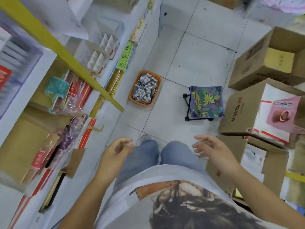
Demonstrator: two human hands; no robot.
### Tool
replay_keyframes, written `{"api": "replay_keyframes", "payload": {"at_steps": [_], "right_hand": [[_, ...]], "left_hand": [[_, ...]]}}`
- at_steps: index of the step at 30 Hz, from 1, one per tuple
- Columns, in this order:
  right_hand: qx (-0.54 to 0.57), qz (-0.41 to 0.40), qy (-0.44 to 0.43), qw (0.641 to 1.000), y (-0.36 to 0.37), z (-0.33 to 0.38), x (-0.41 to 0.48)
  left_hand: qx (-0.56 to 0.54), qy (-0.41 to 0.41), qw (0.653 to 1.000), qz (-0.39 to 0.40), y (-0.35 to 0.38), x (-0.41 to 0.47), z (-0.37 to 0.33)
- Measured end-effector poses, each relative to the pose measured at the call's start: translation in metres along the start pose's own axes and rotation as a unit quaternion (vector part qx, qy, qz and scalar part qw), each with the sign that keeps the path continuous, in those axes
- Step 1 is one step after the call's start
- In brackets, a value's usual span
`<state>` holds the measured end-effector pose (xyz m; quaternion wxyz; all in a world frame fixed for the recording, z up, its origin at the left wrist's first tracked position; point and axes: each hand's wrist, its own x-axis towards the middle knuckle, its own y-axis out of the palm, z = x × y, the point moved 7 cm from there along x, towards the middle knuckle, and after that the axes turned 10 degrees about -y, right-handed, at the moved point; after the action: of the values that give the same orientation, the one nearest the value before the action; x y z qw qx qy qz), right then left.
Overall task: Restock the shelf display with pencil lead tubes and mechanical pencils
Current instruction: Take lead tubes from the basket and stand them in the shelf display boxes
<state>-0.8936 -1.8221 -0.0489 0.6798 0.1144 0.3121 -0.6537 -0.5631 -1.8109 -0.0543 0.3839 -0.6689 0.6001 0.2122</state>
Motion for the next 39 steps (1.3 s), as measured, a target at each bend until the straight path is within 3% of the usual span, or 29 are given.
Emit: {"api": "replay_keyframes", "payload": {"at_steps": [7, 13, 18, 24, 39], "right_hand": [[0.003, 0.029, 0.015, 0.999, -0.026, 0.061, 0.095], [-0.073, 0.101, -0.009, 0.992, -0.053, 0.13, 0.229], [-0.135, 0.154, -0.052, 0.977, -0.072, 0.21, 0.321], [-0.194, 0.248, -0.09, 0.945, -0.06, 0.269, 0.359], [-0.327, 0.352, -0.115, 0.869, -0.075, 0.251, 0.389]], "left_hand": [[-0.008, 0.019, 1.0, 0.014, 0.024, 0.075, -0.11], [-0.085, -0.006, 0.993, -0.077, 0.038, 0.126, -0.165], [-0.198, -0.047, 0.969, -0.142, 0.07, 0.135, -0.197], [-0.259, -0.087, 0.938, -0.215, 0.104, 0.119, -0.184], [-0.359, -0.142, 0.888, -0.25, 0.207, 0.126, -0.151]]}}
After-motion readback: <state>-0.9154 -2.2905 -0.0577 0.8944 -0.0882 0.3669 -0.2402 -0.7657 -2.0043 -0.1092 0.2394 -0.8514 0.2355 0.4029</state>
